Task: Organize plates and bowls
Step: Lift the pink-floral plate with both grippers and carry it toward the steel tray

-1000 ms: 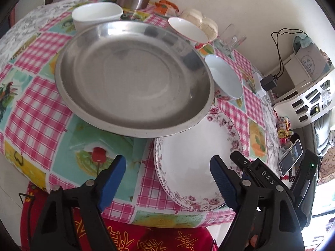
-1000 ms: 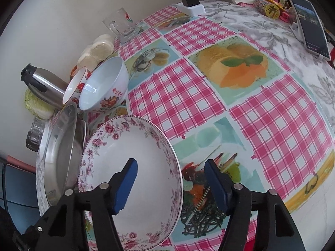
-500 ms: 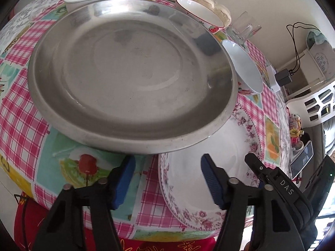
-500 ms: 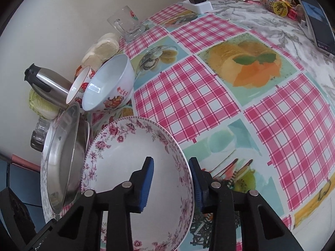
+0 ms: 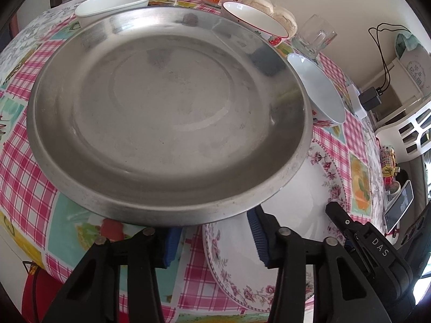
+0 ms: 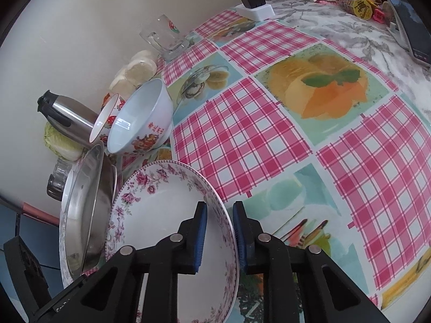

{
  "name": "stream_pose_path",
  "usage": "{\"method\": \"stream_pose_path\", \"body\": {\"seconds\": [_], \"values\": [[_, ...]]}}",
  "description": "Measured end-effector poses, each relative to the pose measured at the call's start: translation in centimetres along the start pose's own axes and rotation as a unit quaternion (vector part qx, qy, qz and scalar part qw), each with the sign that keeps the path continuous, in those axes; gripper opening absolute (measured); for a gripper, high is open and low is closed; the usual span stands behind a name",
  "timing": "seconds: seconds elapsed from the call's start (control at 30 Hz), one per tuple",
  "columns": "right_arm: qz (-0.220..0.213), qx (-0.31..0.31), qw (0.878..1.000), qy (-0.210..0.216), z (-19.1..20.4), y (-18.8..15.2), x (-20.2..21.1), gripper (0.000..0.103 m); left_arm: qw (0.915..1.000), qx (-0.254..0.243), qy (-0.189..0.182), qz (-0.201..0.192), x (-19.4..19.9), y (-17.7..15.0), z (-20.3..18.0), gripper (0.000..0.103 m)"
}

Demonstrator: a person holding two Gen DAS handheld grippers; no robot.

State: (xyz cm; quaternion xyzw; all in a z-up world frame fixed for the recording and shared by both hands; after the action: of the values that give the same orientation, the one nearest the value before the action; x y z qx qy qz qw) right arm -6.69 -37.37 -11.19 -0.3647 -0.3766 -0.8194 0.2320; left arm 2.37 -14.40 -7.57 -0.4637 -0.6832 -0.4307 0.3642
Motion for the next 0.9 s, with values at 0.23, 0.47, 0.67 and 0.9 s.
{"method": "stream_pose_path", "body": {"seconds": [0.23,0.47,0.67,0.9], "values": [[-0.001,0.008,1.000,0.007,-0.1,0.0,-0.1,0.019,0.9999,-0.010,0.008,-0.010,-0.1,0.4,0.6,0.025],[0.000,0.016,1.000,0.015,0.1,0.3,-0.5,0.017,0.9998,-0.017,0.005,-0.009,0.1,-0.3,0.2,0.022],[0.003,0.005,1.000,0.030,-1.4,0.3,0.0,0.016,0.9996,-0.029,-0.002,-0.002,-0.4,-1.6,-1.3,0.022],[-0.012,-0.014,1.000,0.024,-4.0,0.5,1.4,0.016,0.9970,-0.074,-0.019,0.013,-1.2,-3.1,-4.4,0.022]]}}
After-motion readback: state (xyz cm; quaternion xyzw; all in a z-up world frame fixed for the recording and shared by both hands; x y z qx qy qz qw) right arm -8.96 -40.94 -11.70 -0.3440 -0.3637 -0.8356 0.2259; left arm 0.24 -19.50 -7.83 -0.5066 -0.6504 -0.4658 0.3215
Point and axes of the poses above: each gripper's, at about its wrist camera, not at the fingertips, and x roughly against the way its jaws point, z to its left, y to its top, the point moved 1 cm from there along -x, roughly the way its jaws point, and after that the axes turned 9 degrees about x, right-handed, at the moved point
